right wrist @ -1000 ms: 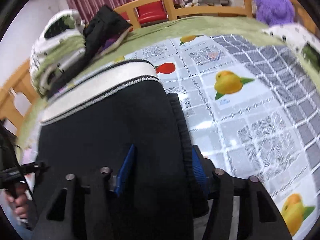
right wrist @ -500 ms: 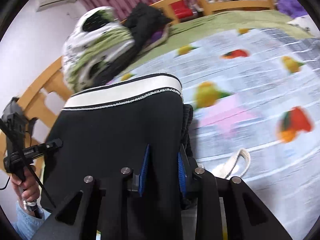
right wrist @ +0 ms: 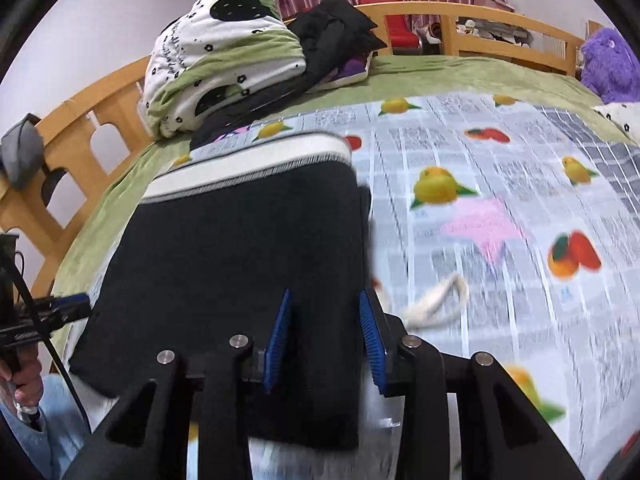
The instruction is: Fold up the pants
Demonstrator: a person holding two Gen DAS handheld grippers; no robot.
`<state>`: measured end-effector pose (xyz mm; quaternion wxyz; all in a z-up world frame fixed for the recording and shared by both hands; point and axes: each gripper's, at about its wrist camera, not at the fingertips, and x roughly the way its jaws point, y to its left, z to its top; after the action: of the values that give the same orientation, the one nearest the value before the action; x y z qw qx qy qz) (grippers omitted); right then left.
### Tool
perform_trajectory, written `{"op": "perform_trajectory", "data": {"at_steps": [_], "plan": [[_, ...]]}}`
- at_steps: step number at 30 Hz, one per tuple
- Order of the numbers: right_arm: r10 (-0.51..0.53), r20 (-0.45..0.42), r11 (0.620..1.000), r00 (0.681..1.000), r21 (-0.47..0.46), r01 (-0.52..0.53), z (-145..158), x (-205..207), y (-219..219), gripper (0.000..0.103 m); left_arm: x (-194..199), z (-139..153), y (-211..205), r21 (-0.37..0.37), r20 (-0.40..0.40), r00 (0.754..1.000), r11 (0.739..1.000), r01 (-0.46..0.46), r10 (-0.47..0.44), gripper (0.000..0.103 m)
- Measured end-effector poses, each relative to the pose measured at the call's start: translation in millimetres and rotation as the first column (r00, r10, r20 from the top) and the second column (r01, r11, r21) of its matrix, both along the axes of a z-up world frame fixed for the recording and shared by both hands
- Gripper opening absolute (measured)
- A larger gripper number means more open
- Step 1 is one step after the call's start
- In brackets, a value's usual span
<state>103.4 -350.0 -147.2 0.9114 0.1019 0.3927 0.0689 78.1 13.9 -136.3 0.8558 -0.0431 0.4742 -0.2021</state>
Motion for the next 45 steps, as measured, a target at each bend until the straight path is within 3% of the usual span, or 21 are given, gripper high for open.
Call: {"op": "perform_trajectory", "data": {"at_steps": [3, 5, 7, 9, 14, 16, 21, 27, 31, 33, 36, 40, 45], "plan": [[-0.014, -0.047, 0.999, 0.999, 0.030, 0.016, -21, -13, -2, 0.036, -29, -10, -1, -0.027, 0.004, 1.000, 0.999, 0.031, -0.031, 0.045], [-0.011, -0.068, 0.996, 0.998, 0.087, 0.017, -39, -20, -5, 0.027, -37, -22, -8, -0.005, 0.023, 1.000, 1.000, -0.011, 0.011, 0.045], [-0.024, -0.051, 0.991, 0.998, 0.128, 0.031, -49, -26, -6, 0.025, -37, -32, -16, 0.041, 0.024, 0.999, 0.998, -0.045, 0.044, 0.031], [-0.037, -0.061, 0.992, 0.997, 0.119, 0.044, -49, -28, -1, 0.024, -32, -36, -24, 0.097, 0.017, 0.998, 0.994, -0.057, 0.056, 0.029], [0.011, -0.070, 1.000, 0.997, 0.023, -0.009, -24, -35, 5, 0.025, -48, 6, -9, 0.057, 0.090, 0.995, 0.998, -0.041, 0.036, 0.028], [0.010, -0.016, 1.000, 1.000, -0.001, -0.010, -4, -45, -1, 0.025, -49, 22, -3, 0.049, 0.122, 0.991, 0.997, -0.057, 0.050, 0.028], [0.003, 0.101, 0.998, 0.995, -0.063, 0.004, 40, -27, 0, 0.027, -9, 45, -3, 0.006, 0.126, 0.987, 0.995, -0.103, 0.101, 0.028], [0.031, 0.179, 0.993, 0.983, -0.122, -0.009, 60, 43, 24, 0.029, 71, 42, -30, -0.038, 0.106, 0.986, 0.992, -0.124, 0.128, 0.028], [0.064, 0.199, 0.990, 0.978, -0.136, -0.037, 50, 94, 40, 0.029, 121, 29, -51, -0.024, 0.131, 0.981, 0.989, -0.145, 0.147, 0.028], [0.081, 0.174, 0.986, 0.981, -0.156, -0.054, 36, 117, 46, 0.029, 148, 14, -60, 0.020, 0.142, 0.978, 0.988, -0.156, 0.151, 0.028], [0.061, 0.031, 0.969, 0.998, -0.244, -0.051, -11, 161, 51, 0.029, 175, -13, -65, 0.072, 0.111, 0.983, 0.985, -0.155, 0.147, 0.028], [0.069, 0.020, 0.968, 0.997, -0.244, -0.062, -14, 172, 51, 0.029, 182, -21, -69, 0.085, 0.139, 0.978, 0.982, -0.167, 0.154, 0.028], [0.080, 0.039, 0.971, 0.996, -0.229, -0.069, -13, 163, 49, 0.032, 172, -15, -61, 0.061, 0.093, 0.985, 0.987, -0.149, 0.143, 0.028]]}}
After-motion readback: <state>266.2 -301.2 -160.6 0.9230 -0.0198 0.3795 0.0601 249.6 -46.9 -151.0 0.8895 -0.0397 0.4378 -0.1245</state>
